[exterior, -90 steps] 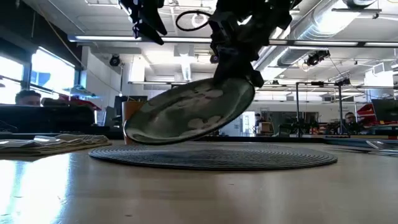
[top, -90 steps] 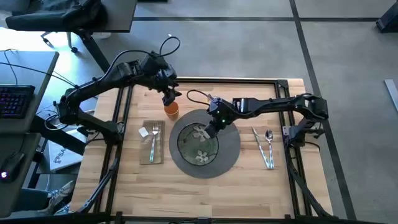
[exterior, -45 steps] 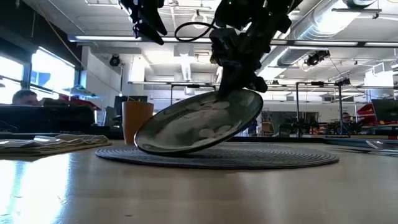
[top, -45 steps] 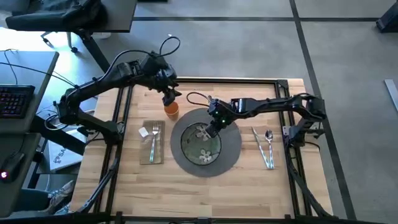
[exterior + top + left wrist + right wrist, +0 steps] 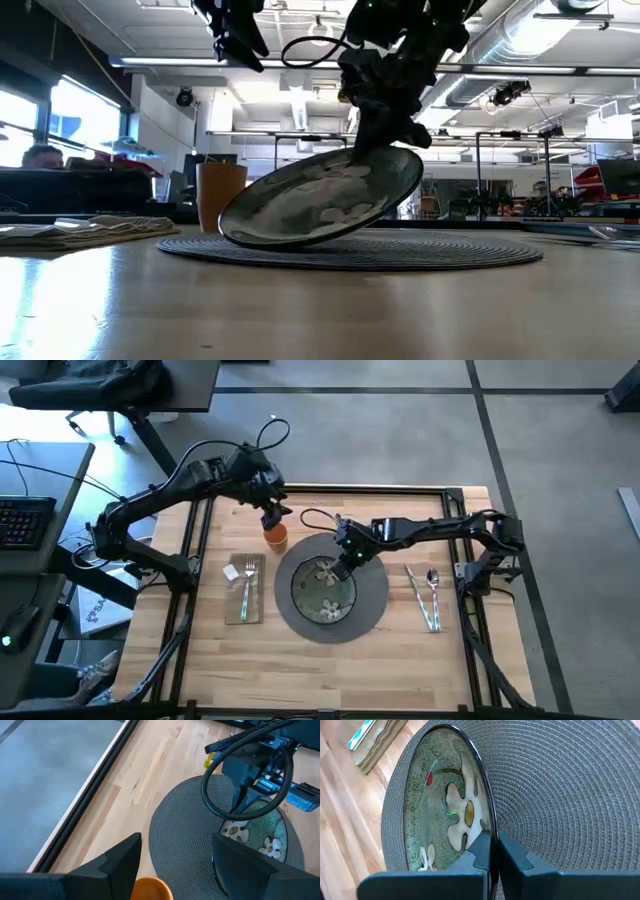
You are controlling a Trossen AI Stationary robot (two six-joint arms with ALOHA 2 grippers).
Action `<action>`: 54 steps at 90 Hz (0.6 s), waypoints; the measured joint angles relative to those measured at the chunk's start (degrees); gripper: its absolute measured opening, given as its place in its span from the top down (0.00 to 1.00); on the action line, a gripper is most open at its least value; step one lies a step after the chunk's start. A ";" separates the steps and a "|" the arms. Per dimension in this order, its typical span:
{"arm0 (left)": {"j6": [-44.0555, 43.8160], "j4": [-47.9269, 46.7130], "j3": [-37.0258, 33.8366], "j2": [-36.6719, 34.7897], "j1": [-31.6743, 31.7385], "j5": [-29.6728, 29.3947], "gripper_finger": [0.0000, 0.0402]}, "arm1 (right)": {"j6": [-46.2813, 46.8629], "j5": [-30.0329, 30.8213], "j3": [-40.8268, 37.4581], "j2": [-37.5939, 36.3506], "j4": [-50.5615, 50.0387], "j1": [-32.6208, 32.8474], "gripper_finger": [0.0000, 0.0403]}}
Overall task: Set table place
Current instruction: Put the green plate on the gray table mat
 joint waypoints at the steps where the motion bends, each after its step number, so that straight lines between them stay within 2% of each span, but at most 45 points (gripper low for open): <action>1: 0.00 0.00 0.00 0.00 0.00 0.00 0.45 | -0.01 0.15 0.00 0.00 0.00 0.00 1.00; 54: 0.00 -0.07 0.00 0.00 0.00 0.02 0.45 | -0.94 1.12 0.00 1.36 -0.71 -0.02 1.00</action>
